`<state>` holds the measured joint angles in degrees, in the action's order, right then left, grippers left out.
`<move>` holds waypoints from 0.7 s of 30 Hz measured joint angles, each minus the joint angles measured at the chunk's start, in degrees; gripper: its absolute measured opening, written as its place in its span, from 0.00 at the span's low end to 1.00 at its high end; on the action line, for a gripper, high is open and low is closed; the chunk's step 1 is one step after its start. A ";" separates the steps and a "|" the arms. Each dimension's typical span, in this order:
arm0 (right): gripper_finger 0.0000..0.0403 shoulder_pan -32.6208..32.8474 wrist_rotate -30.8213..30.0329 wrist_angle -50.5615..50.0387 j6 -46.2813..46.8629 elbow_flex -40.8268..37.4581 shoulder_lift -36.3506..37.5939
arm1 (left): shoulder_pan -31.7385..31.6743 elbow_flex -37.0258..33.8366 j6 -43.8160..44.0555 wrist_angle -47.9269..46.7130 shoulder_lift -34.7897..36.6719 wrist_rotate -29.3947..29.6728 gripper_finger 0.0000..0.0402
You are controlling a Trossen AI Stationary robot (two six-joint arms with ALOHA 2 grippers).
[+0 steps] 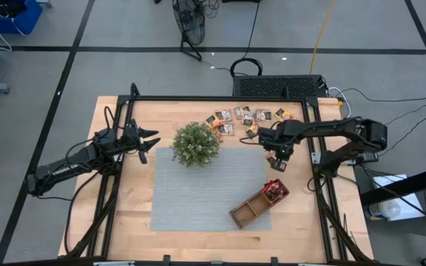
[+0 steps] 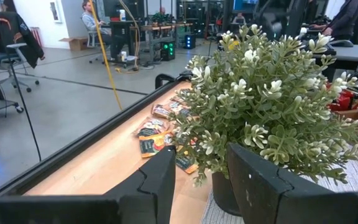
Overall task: Pick & Place Tea
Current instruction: Put the apple tea sachet into the brown organizer
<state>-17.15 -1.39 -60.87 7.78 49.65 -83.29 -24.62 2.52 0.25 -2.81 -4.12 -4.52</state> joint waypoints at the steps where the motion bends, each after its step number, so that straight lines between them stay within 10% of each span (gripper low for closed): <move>1: 0.00 0.00 0.02 0.62 0.10 -1.13 -0.21 | 0.02 0.00 0.00 0.00 0.00 0.00 0.37; 21: 0.00 -0.02 -2.16 24.58 -2.80 -5.29 -0.41 | 0.00 -0.02 0.00 0.00 0.00 0.00 0.37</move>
<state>-17.17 -3.55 -36.29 4.99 44.35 -83.70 -24.62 2.51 0.25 -2.81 -4.12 -4.51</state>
